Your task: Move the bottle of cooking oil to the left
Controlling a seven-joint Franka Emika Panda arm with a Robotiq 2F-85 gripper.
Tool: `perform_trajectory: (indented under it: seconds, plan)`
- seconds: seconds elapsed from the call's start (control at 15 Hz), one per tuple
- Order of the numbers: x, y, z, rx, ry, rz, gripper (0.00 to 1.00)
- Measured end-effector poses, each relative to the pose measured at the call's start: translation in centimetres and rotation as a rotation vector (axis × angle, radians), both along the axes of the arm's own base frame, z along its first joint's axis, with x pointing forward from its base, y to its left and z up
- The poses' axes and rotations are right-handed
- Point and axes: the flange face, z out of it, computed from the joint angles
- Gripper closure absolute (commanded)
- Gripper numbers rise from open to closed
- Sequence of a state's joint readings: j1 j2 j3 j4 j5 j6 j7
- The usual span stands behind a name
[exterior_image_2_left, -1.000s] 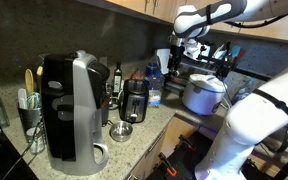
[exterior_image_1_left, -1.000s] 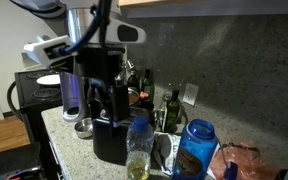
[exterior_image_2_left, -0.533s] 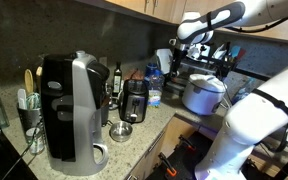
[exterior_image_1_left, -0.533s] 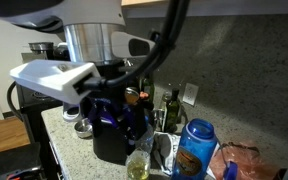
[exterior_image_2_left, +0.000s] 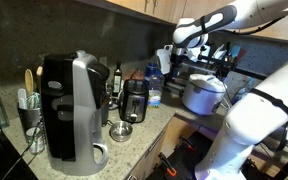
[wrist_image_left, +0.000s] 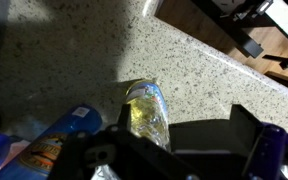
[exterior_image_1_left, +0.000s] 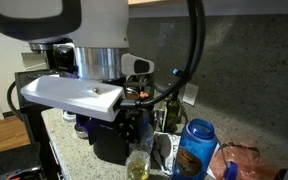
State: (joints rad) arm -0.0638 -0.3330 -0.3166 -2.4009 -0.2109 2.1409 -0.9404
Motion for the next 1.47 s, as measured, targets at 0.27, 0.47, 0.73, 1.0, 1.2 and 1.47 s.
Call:
perform_trajectory:
  seconds: [0.27,0.47,0.73,1.0,1.2,1.47]
  plan:
    - [0.0,-0.2,-0.3,-0.007,0.008,0.003,0.0]
    - [1.0,0.2,-1.0,-0.028,0.016,0.058,0.0]
    - [3.2,0.2,-1.3,-0.073,0.001,0.111,0.0]
    - [4.9,-0.5,-1.1,-0.109,-0.016,0.153,0.0]
    - [5.6,-0.8,-1.6,-0.101,-0.034,0.228,0.0]
    - [6.2,-0.6,-3.0,-0.024,-0.05,0.336,0.0]
